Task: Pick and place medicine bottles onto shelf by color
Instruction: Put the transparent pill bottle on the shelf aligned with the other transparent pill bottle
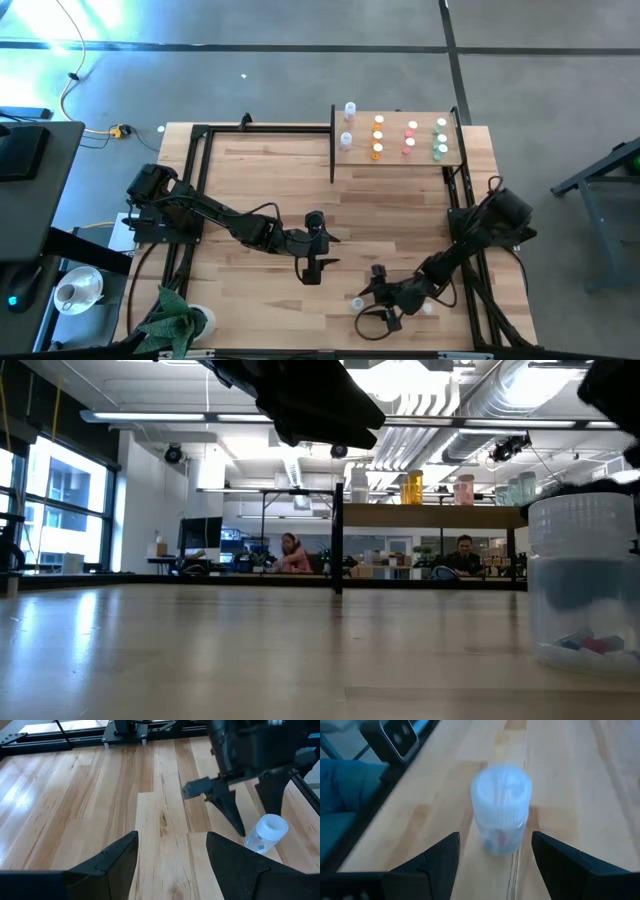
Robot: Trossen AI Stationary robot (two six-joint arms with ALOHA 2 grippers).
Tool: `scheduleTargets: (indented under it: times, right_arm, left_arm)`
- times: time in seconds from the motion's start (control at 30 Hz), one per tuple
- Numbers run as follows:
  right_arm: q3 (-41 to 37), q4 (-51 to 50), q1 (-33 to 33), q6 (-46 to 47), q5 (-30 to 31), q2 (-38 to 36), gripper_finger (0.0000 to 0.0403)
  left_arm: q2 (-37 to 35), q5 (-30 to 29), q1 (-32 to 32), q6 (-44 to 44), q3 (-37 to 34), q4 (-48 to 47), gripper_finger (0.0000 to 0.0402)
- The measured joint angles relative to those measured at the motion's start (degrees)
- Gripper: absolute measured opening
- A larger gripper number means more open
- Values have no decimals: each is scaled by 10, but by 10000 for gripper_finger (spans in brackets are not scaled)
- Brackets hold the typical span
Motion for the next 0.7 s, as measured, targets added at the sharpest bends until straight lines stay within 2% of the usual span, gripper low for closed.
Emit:
scheduleTargets:
  times: [0.13, 0.43, 0.7]
  right_arm:
    - [6, 23, -3, -3, -1, 34, 239]
    - [48, -29, -12, -15, -5, 46, 235]
    - [49, -33, -12, -15, -3, 46, 168]
  left_arm:
    - [0, 0, 0, 0, 0, 0, 225]
    - [0, 0, 0, 0, 0, 0, 225]
    - [0, 0, 0, -1, 0, 0, 225]
